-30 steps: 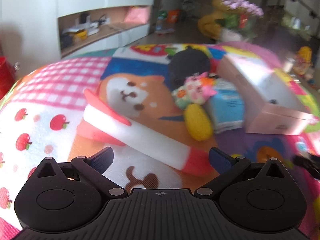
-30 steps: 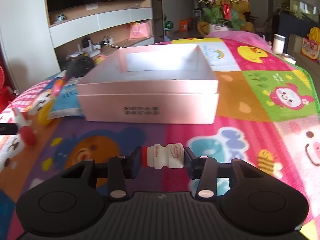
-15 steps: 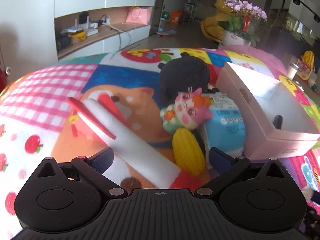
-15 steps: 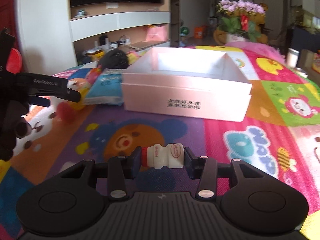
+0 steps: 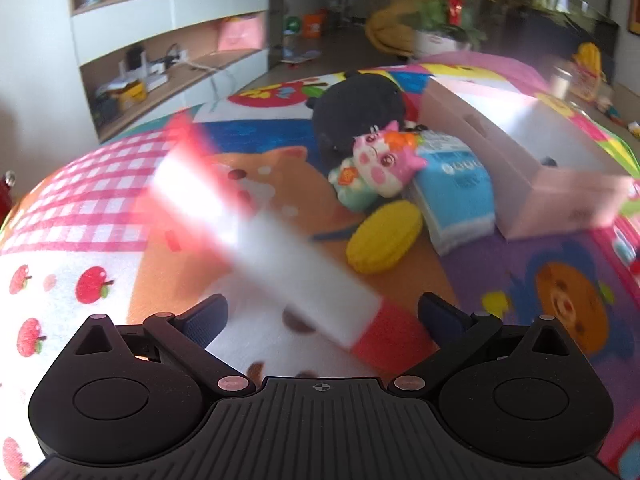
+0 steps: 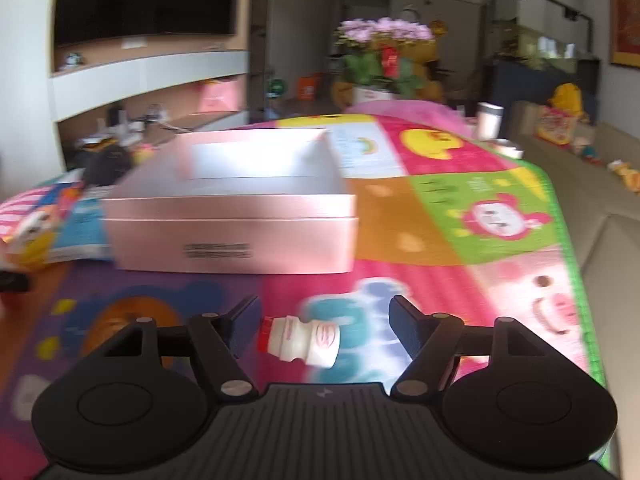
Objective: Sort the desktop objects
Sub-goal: 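Grasp the white-and-red tube toy with the left tool while the right tool holds the bottle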
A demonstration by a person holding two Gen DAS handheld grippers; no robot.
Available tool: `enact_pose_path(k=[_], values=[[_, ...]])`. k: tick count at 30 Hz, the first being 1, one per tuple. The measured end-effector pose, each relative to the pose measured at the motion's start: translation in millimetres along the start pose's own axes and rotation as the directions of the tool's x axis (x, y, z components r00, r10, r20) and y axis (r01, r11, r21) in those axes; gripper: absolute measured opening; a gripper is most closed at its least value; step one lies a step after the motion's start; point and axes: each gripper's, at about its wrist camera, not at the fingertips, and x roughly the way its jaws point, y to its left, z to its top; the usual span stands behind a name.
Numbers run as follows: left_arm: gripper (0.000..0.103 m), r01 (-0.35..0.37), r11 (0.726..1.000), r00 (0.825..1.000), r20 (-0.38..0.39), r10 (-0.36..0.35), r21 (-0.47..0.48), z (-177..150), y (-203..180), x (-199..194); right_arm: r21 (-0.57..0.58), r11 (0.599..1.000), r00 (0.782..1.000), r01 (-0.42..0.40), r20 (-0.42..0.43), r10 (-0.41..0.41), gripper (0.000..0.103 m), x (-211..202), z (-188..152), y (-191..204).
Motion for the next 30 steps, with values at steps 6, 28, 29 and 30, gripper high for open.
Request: enact_pose_path(k=[6,28,29,30], values=[[0.103,-0.001,1.0,1.0,0.015,0.001,0.022,-4,7,-12,0.072,0.983,0.984,0.169,-0.063,-0.164,0.074,24,-1,-39],[0.033,0.005,0.999,0.997,0.077,-0.009,0.053,7,2,-16,-0.058,0.996,0.997,-0.068,-0.04,0.066,0.085,5,1,-7],[0.033,0.015,0.999,0.996,0.085,-0.019,0.051,5,3,-23,-0.074,0.993,0.995,-0.09,-0.04,0.088,0.084,2,2,-5],[0.033,0.025,0.998,0.995,0.092,-0.03,0.052,3,4,-31,-0.092,0.989,0.993,-0.113,-0.04,0.11,0.084,-2,2,-3]])
